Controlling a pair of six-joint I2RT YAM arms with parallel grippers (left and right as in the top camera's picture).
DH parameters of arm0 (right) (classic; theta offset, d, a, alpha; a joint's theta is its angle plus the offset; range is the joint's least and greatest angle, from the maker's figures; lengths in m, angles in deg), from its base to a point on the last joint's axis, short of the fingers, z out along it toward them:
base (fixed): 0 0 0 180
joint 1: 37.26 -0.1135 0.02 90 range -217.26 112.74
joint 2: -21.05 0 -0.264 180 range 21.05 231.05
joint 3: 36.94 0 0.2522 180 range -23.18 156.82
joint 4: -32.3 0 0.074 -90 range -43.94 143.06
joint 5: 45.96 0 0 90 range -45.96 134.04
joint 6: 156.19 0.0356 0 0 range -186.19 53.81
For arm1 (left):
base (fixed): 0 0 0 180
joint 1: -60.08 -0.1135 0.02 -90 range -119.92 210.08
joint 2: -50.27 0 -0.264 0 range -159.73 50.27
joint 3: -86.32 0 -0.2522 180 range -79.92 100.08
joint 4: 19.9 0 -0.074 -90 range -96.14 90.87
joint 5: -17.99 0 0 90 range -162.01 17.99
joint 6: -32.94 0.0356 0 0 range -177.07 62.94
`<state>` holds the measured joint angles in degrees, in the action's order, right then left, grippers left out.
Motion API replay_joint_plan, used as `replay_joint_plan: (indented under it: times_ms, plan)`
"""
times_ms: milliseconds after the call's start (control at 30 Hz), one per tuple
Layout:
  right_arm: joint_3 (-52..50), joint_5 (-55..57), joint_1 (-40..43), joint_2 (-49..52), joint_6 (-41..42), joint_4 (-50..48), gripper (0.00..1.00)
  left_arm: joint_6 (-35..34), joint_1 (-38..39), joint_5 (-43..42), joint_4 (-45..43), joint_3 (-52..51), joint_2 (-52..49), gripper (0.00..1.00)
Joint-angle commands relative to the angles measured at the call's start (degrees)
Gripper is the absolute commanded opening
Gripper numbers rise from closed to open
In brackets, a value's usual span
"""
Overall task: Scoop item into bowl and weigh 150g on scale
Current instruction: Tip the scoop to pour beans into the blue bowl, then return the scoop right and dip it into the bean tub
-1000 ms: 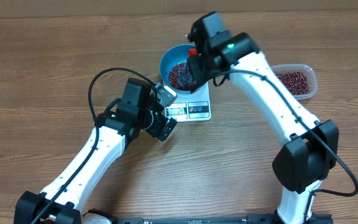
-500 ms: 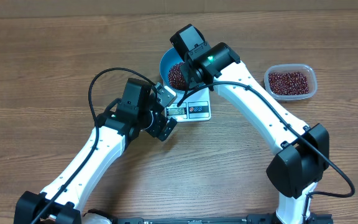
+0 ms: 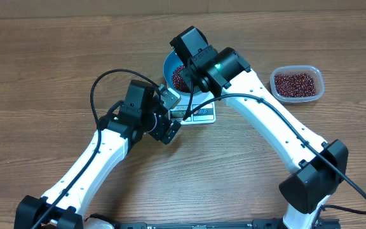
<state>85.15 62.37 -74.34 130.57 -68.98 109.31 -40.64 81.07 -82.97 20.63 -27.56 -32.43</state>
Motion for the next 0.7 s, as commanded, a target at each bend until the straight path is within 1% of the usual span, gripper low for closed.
replay_joint_plan:
  times_ms: [0,100,233,367,433,500,600,667]
  plan:
    - [2.01,-6.08,2.14,-4.87,1.25,0.48,0.04,-0.35,0.02,-0.63,-0.04,-0.57,-0.46,1.0]
    - [2.01,-9.35,5.05,-8.07,1.27,1.9,0.04,-0.35,0.02,-0.63,-0.04,-0.57,-0.46,1.0]
    - [2.01,-14.45,12.07,-13.66,1.27,5.11,0.04,-0.35,0.02,-0.63,-0.04,-0.57,-0.46,1.0]
    - [2.01,-20.92,26.16,-18.78,1.2,9.62,0.04,-0.35,0.02,-0.63,-0.04,-0.57,-0.46,1.0]
    - [1.84,-21.46,32.2,-18.73,0.68,11.98,0.04,-0.35,0.02,-0.63,-0.04,-0.57,-0.46,1.0]
    - [0.74,-21.42,36.24,-18.21,-0.76,12.9,0.04,-0.35,0.02,-0.63,-0.04,-0.57,-0.46,1.0]
    - [-2.1,-20.87,41.09,-17.03,-3.13,12.55,0.04,-0.35,0.02,-0.63,-0.04,-0.57,-0.46,1.0]
    - [-3.56,-20.55,43.23,-15.82,-3.13,12.09,0.04,-0.35,0.02,-0.63,-0.04,-0.57,-0.46,1.0]
